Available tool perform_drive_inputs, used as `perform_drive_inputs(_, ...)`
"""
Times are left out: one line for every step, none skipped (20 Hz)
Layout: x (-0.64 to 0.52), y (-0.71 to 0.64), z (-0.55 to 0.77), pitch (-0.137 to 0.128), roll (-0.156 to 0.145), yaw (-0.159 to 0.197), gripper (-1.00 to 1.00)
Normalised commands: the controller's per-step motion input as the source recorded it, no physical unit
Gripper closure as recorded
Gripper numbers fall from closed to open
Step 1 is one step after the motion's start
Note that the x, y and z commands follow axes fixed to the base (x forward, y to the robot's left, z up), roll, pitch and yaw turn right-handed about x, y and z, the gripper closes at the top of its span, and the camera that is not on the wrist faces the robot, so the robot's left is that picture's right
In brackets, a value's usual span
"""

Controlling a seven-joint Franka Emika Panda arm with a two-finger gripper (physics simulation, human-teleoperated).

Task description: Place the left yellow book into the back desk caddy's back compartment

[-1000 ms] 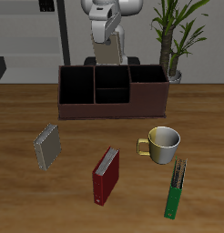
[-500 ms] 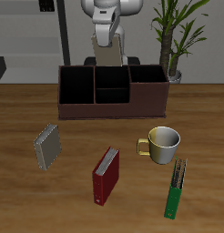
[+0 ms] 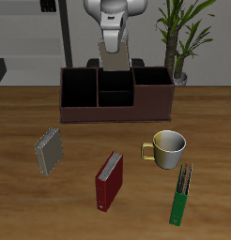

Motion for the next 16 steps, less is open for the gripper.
perform_drive_inputs(-0.03,-0.11,-0.07,0.004,-0.008,0.046,1.0)
perform_drive_inputs(0.04,-0.06,-0.31,0.099,-0.016,0.066,1.0)
perform_drive_inputs(-0.02,0.06,-0.19,0.034,-0.007,0.085,1.0)
perform_drive_inputs(-0.03,-0.07,-0.23,0.074,-0.007,-0.032,1.0)
perform_drive_inputs(-0.07,-0.07,-0.19,0.037,0.001,0.084,1.0)
perform_drive_inputs(-0.09,-0.01,-0.18,0.043,0.008,0.032,1.0)
perform_drive_inputs(-0.07,0.08,-0.21,0.048,0.004,0.002,1.0)
perform_drive_inputs(-0.13,-0.1,-0.1,0.032,0.008,0.013,1.0)
perform_drive_inputs(-0.04,-0.06,-0.17,-0.016,0.007,0.082,1.0)
perform_drive_inputs(-0.02,0.0,-0.26,0.08,-0.011,0.073,1.0)
perform_drive_inputs(0.01,0.04,-0.15,0.06,0.002,0.052,1.0)
perform_drive_inputs(0.02,-0.12,0.01,0.001,-0.02,0.022,1.0)
perform_drive_inputs(-0.01,-0.06,-0.01,0.0,0.01,0.034,1.0)
perform_drive_inputs(0.04,0.08,0.01,0.022,-0.002,0.011,1.0)
perform_drive_inputs(-0.01,-0.07,0.07,-0.019,0.009,0.019,1.0)
perform_drive_inputs(-0.04,-0.13,-0.01,0.0,0.0,0.0,1.0)
